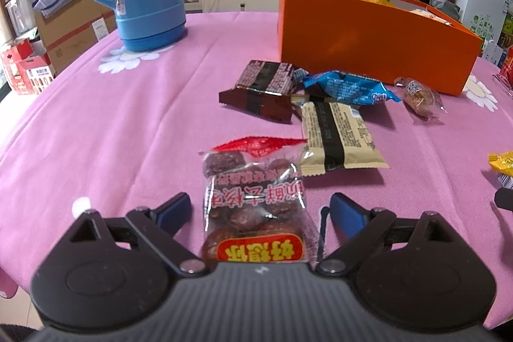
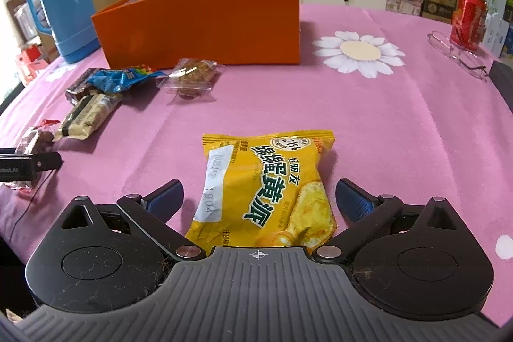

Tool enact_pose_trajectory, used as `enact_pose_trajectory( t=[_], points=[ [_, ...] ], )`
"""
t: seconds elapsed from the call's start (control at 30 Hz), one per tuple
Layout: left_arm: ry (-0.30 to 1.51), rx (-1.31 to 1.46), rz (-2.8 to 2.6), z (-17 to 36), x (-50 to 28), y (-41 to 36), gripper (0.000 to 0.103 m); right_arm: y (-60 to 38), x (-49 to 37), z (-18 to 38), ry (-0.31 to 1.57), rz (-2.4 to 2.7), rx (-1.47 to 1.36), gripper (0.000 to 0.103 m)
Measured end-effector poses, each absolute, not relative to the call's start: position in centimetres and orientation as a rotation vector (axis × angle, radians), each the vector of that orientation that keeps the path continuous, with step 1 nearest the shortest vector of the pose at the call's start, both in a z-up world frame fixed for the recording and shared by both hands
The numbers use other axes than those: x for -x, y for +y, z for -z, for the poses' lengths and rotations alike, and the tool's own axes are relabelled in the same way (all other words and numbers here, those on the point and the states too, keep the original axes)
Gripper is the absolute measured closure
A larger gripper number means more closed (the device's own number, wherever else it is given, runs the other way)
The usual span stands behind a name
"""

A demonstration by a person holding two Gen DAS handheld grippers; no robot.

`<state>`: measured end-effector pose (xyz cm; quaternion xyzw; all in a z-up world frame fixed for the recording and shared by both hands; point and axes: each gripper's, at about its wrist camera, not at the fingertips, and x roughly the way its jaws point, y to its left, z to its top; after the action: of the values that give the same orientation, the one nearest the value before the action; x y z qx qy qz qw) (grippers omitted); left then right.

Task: Organize snacks
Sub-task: 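Grasp the red-labelled date packet with the left gripper while the right gripper grasps the yellow chip bag, then carry both held packets over the orange box and open both grippers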

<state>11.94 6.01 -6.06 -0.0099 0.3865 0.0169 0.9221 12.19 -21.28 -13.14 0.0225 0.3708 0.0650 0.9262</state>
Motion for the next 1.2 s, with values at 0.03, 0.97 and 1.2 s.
enact_pose_trajectory(
  t=[0.03, 0.97, 1.2],
  points=[
    [0.791, 0.019, -0.034, 6.1, -11.9, 6.0, 0.01, -21.3, -12.2, 13.2, 0.759, -0.131, -0.043, 0.013],
    [0.544, 0.142, 0.098, -7.0, -22.8, 3.8, 0.047, -20.0, -19.1, 0.7, 0.406, -0.255, -0.109, 0.071],
    [0.563, 0.109, 0.099, -5.8, -33.5, 0.5, 0.047, -18.9, -31.2, 1.0, 0.405, -0.229, -0.103, 0.071]
  ],
)
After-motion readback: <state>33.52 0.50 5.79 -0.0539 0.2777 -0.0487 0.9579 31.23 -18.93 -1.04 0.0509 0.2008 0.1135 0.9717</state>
